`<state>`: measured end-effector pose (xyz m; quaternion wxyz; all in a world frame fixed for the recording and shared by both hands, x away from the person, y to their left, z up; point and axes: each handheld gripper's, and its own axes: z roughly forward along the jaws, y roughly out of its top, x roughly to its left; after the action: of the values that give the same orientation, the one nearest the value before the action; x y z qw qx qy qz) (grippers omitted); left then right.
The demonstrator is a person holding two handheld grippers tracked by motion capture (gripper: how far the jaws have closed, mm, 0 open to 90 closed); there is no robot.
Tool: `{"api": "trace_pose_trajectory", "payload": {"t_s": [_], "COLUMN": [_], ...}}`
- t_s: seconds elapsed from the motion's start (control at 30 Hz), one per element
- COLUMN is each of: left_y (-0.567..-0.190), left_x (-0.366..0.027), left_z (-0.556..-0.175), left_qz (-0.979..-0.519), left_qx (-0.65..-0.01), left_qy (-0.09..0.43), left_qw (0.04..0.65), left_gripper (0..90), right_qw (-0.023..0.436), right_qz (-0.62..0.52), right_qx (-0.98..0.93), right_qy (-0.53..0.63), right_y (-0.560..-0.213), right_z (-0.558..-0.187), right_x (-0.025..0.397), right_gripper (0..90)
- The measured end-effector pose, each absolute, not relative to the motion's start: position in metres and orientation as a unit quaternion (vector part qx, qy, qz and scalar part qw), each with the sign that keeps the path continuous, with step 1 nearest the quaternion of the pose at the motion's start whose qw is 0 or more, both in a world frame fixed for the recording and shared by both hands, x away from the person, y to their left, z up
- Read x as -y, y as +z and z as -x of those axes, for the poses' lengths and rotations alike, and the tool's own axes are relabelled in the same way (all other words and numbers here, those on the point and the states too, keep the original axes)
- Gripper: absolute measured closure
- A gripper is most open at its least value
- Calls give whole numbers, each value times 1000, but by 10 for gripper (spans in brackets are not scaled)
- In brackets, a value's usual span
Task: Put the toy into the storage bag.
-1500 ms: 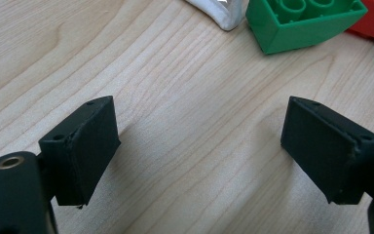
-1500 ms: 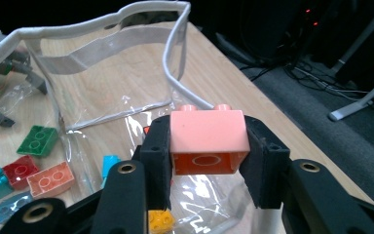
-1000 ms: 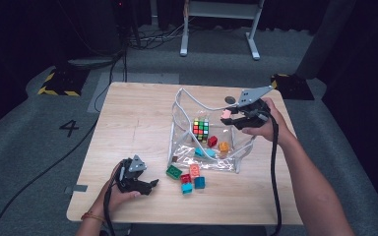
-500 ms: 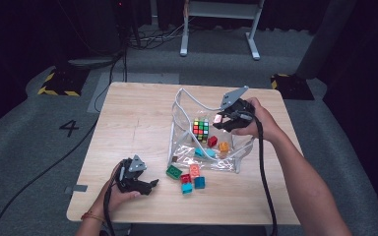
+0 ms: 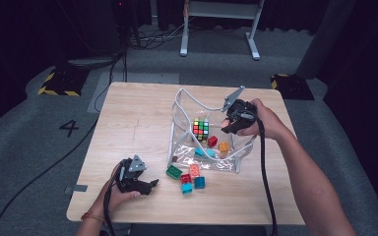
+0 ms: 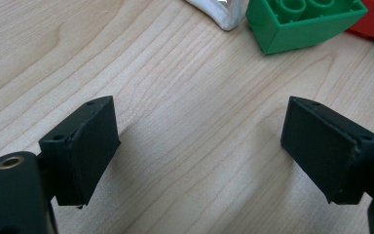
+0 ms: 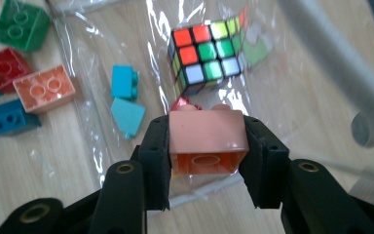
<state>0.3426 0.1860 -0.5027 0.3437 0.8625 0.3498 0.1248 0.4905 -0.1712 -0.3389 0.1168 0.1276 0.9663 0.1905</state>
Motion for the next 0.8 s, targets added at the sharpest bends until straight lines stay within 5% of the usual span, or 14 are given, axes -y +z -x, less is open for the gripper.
{"api": "trace_pose_trajectory", "payload": {"t_s": [0.8], "left_y": [-503], "left_x": [-186], "left_z": [-343], "left_qz": [-862], "left_qx": [-350], "left_qy": [125], "left_qw": [344], "left_gripper": [139], "right_qw": [107], "right_qz": [-147], "right_qx": [-954], "right_qy": [241], "right_y": [-342], "right_z": [-484], "right_x": [211], "right_gripper": [544]}}
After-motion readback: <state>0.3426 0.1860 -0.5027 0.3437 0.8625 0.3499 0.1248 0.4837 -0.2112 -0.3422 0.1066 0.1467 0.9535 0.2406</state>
